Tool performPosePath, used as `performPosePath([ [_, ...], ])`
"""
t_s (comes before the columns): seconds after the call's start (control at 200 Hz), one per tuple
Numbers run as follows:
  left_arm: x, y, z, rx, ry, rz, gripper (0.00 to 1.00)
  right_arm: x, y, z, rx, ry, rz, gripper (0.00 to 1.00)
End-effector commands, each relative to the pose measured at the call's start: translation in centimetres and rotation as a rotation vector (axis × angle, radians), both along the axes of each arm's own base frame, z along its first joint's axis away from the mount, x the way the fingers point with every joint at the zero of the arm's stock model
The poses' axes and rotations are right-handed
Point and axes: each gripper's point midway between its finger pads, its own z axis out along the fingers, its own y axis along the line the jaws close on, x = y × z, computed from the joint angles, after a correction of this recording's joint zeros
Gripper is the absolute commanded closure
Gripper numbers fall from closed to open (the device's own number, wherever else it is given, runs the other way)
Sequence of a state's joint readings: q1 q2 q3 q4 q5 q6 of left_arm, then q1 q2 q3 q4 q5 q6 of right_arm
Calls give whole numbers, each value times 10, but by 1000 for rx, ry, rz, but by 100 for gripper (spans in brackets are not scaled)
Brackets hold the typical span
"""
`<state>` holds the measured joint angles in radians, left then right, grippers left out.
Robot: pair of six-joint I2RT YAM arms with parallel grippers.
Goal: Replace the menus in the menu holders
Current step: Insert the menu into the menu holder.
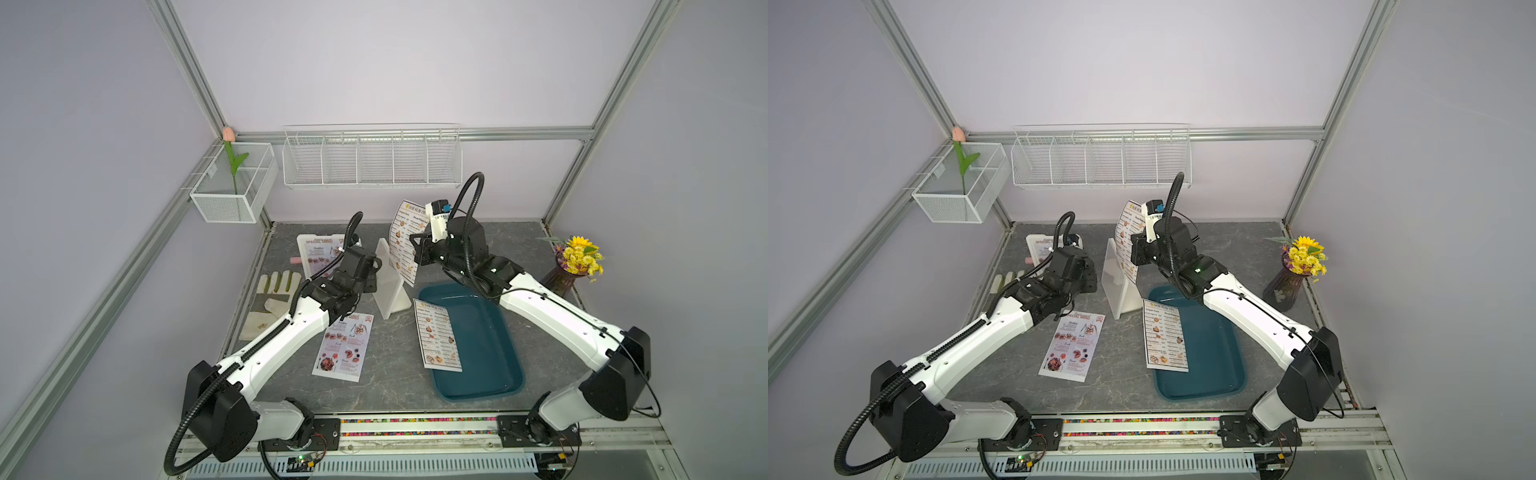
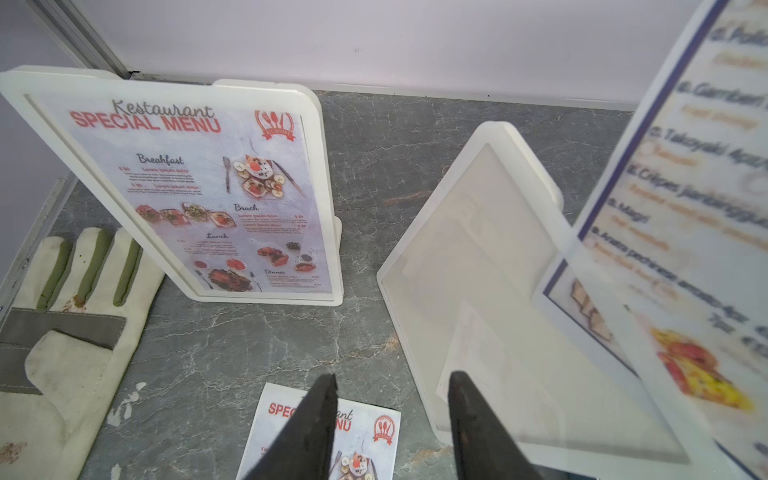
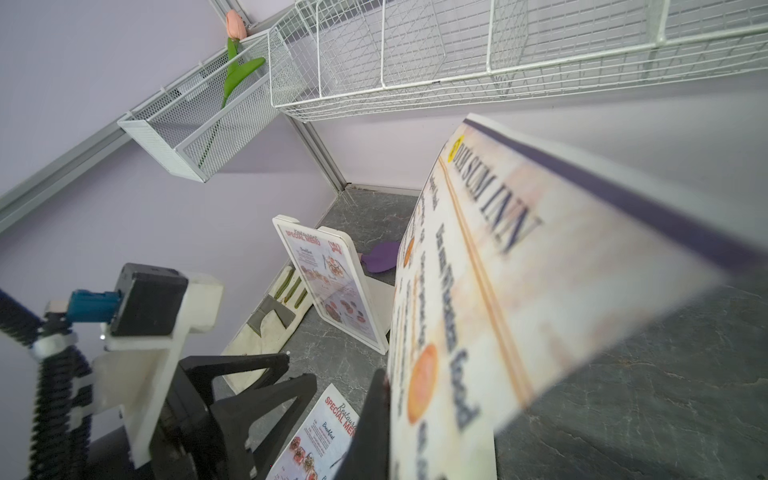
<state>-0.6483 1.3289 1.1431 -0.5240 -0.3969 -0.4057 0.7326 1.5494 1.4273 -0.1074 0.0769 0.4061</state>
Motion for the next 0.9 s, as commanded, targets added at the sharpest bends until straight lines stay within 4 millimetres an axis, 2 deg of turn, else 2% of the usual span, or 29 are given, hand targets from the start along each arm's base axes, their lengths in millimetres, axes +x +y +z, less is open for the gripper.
performPosePath([
  [0.0, 5, -1, 18, -5, -31, 8, 53, 8, 8, 12, 5, -81, 30, 93],
  [0.31, 13, 3, 38, -36, -66, 32, 53, 15, 17, 7, 25, -186, 35, 94],
  [0.53, 17, 8, 41, -45, -69, 37, 53, 23, 21, -3, 28, -221, 24, 94],
  [0.895, 20, 10, 40, -47, -67, 40, 53, 26, 22, -7, 28, -288, 9, 93],
])
